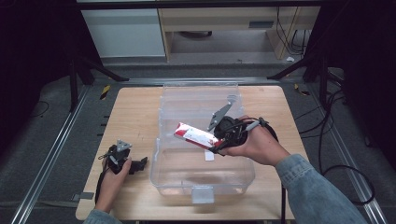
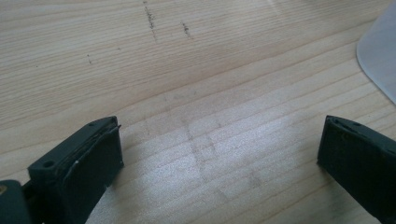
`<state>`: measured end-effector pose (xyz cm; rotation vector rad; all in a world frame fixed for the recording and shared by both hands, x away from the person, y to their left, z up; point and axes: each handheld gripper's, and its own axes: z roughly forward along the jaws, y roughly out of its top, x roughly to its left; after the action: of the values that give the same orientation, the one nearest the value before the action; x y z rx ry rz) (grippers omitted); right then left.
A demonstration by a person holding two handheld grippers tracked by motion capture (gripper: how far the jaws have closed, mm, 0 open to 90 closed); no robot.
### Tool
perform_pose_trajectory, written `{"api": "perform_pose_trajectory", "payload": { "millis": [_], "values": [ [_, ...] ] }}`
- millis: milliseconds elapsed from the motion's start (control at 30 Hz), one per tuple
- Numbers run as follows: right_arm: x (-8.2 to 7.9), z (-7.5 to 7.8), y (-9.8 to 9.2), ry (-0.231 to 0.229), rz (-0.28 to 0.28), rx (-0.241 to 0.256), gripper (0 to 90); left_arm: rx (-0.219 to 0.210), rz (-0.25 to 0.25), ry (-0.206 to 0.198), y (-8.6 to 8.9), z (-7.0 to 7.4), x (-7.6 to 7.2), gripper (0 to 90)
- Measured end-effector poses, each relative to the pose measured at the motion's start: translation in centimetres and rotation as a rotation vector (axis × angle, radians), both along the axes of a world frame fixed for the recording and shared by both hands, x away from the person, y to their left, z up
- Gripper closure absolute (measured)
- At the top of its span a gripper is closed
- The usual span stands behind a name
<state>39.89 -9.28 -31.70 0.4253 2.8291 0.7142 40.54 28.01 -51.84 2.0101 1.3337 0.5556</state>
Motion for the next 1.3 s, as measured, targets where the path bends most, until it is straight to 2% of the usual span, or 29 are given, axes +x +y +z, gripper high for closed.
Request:
{"api": "perform_pose_trajectory", "payload": {
  "millis": [267,967,1300],
  "values": [
    [-0.2,-0.5,1.9,0.015,0.040,-0.011,51.6,-0.003,-0.001,-0.001,0.0,0.0,0.0,0.0],
    [-0.5,-1.6,3.6,0.014,0.106,-0.041,51.6,-0.001,-0.005,0.000,0.0,0.0,0.1,0.0],
    [-1.0,-2.6,4.2,0.041,0.135,-0.049,51.6,-0.004,-0.004,-0.003,0.0,0.0,0.1,0.0]
  ]
}}
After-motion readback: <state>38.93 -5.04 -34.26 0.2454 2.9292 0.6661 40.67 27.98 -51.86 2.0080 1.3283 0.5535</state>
